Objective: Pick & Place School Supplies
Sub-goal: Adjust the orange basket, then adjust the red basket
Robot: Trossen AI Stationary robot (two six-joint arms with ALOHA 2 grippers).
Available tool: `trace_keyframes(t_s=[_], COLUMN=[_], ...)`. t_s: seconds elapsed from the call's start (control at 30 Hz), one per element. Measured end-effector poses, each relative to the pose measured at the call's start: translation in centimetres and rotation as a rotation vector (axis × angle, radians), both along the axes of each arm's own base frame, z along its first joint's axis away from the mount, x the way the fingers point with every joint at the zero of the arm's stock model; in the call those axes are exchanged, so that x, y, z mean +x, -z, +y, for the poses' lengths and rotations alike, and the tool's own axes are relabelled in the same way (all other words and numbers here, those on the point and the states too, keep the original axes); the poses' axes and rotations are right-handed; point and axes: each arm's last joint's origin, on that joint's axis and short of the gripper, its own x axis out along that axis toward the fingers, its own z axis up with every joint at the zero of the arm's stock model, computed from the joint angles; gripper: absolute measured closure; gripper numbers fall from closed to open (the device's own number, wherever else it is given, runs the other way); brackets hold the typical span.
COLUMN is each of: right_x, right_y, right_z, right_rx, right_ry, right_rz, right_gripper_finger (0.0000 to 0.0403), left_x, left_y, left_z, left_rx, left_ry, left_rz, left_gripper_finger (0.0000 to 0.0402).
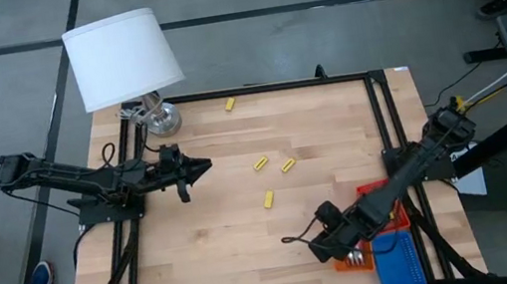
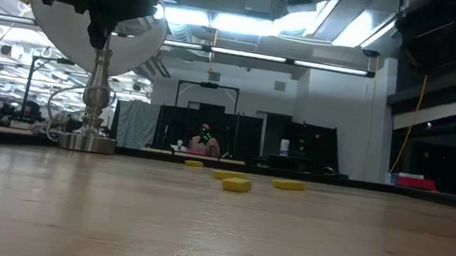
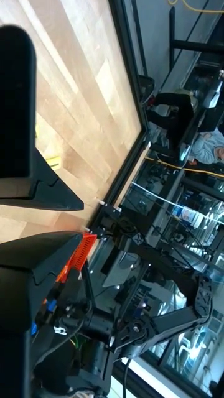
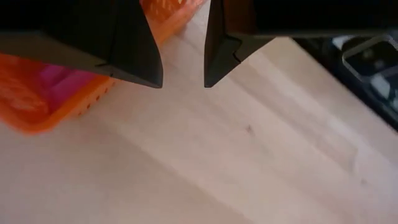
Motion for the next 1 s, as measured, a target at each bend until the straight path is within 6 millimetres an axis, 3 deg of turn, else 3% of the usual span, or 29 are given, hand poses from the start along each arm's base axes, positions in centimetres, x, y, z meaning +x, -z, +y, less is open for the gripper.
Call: trace_keyframes(t_s=[0.3,0.53,0.67,1.0], right_x=[-1.2,-0.8,-0.5,0.2], right_y=[0.0,-2.0,-2.2,-1.9], right_z=[1.1,0.1,-1.5,-7.7], right_rx=[0.021,-0.046,-0.109,-0.305], right_ry=[-0.062,-0.049,-0.016,0.115], right_rz=[0.041,-0.073,-0.052,0.166], right_gripper_finger=[0.0282,0.0282,0.0282,0.0289], left_x=[0.0,0.0,0.0,0.0], left_y=[0.0,0.0,0.0,-0.1], left_z=[0.0,0.1,0.1,0.1], left_rx=[-0.008,-0.016,-0.016,-0.017], left_ry=[-0.001,-0.024,-0.025,-0.028], left_rz=[-0.002,-0.004,-0.004,-0.012], left_gripper_finger=[0.0343,0.0343,0.0343,0.0343])
